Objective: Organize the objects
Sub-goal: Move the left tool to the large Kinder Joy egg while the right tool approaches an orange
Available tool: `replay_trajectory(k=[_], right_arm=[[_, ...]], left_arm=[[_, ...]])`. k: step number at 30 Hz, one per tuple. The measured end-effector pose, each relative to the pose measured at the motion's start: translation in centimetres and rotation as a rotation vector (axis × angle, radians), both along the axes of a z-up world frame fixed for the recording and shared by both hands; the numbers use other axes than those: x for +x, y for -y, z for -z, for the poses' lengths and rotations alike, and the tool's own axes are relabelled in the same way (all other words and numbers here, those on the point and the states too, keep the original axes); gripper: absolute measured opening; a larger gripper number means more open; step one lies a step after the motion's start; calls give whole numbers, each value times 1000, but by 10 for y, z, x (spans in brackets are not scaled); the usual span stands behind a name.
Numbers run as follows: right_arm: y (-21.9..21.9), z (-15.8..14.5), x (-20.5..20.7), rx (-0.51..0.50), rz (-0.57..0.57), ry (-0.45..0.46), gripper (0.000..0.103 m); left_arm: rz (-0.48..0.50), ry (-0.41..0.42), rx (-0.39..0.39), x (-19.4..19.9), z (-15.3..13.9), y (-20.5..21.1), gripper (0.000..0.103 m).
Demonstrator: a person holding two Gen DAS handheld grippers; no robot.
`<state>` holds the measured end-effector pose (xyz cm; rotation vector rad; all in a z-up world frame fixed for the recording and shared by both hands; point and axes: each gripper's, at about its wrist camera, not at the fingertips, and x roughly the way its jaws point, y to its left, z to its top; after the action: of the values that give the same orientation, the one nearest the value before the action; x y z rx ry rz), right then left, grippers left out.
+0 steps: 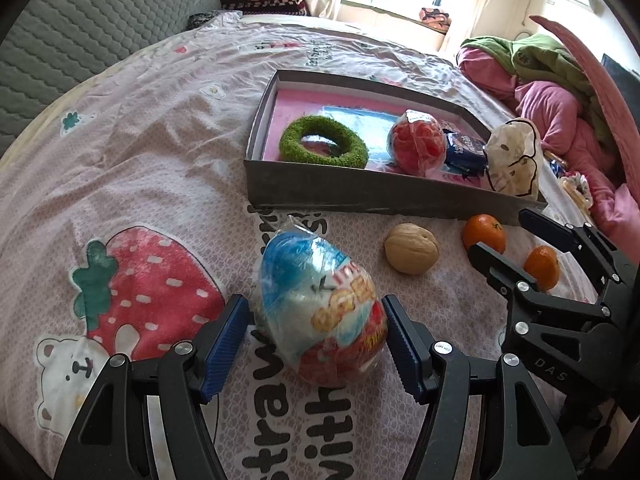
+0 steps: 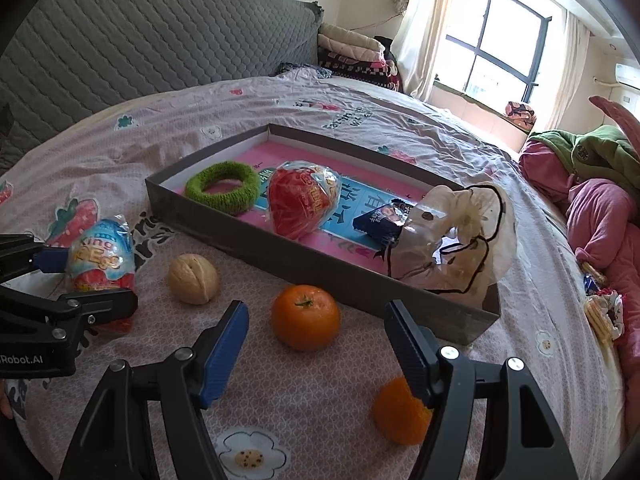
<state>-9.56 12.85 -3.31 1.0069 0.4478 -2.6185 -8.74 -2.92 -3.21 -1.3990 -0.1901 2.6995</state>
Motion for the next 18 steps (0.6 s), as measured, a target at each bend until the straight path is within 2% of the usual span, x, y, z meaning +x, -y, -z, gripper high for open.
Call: replay_trajectory(k=[3,7,12,18], right_arm=[[3,7,-5,14,-9,25,63],[7,12,-11,15,-34,57,47],[11,14,-12,35,-39,61,41],[6,13,-14,-3,-36,72,38]], left_arm=[[-5,5,13,-6,1,2,69],[4,7,16,-12,2,0,69],[13,-3,2,-14,3,-5,69],[23,-10,-44,-15,4,-13,69]])
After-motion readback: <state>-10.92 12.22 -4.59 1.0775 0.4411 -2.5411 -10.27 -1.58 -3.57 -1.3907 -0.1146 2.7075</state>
